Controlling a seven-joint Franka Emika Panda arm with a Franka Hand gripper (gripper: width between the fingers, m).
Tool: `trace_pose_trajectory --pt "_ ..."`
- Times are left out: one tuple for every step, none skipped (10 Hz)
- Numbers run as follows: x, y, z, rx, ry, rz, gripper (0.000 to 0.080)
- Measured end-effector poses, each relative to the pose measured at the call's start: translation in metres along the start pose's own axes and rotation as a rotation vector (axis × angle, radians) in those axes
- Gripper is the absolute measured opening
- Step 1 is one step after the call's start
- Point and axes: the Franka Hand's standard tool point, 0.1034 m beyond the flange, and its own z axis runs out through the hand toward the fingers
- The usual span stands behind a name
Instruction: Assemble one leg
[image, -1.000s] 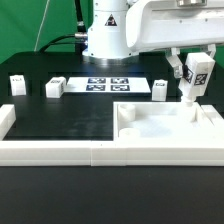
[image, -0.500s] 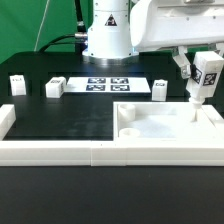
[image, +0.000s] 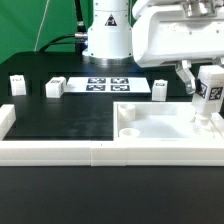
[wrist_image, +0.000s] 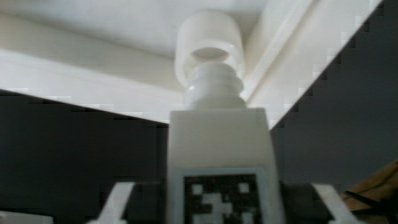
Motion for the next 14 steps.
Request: trace_pose_trajectory --pt "-0.003 0.0 0.003 0.001 -0.005 0.0 0.0288" --pt "-0.003 0.0 0.005 0.0 -0.003 0.001 0.0288" --pt "-0.002 0.001 0.006 -0.003 0.007 0.002 0.0288" --pt "-0.001 0.002 0.007 -0.006 0.018 0.003 0.0288" --pt "-0.001 0.002 0.008 -0.007 0.021 0.003 0.0288" --pt "-0.004 0.001 0.01 -0.006 0.017 0.002 0.0288" --pt "-0.007 0.001 0.014 -0.004 0.01 0.001 0.0288" --pt "-0.009 0.001 0.017 -0.004 0.008 0.001 0.0288" --pt "-0.009 0.001 0.017 -0.004 0.011 0.001 0.0288" --pt "-0.009 0.001 0.017 -0.006 0.018 0.001 0.0288" --pt "-0.01 0.001 0.019 -0.008 0.024 -0.001 0.0288" --pt "-0.013 0.001 0.021 -0.009 0.025 -0.007 0.0288" --pt "-0.012 0.001 0.021 -0.009 0.026 -0.007 0.0288" --pt "-0.013 0.001 0.021 -0.009 0.025 -0.007 0.0294"
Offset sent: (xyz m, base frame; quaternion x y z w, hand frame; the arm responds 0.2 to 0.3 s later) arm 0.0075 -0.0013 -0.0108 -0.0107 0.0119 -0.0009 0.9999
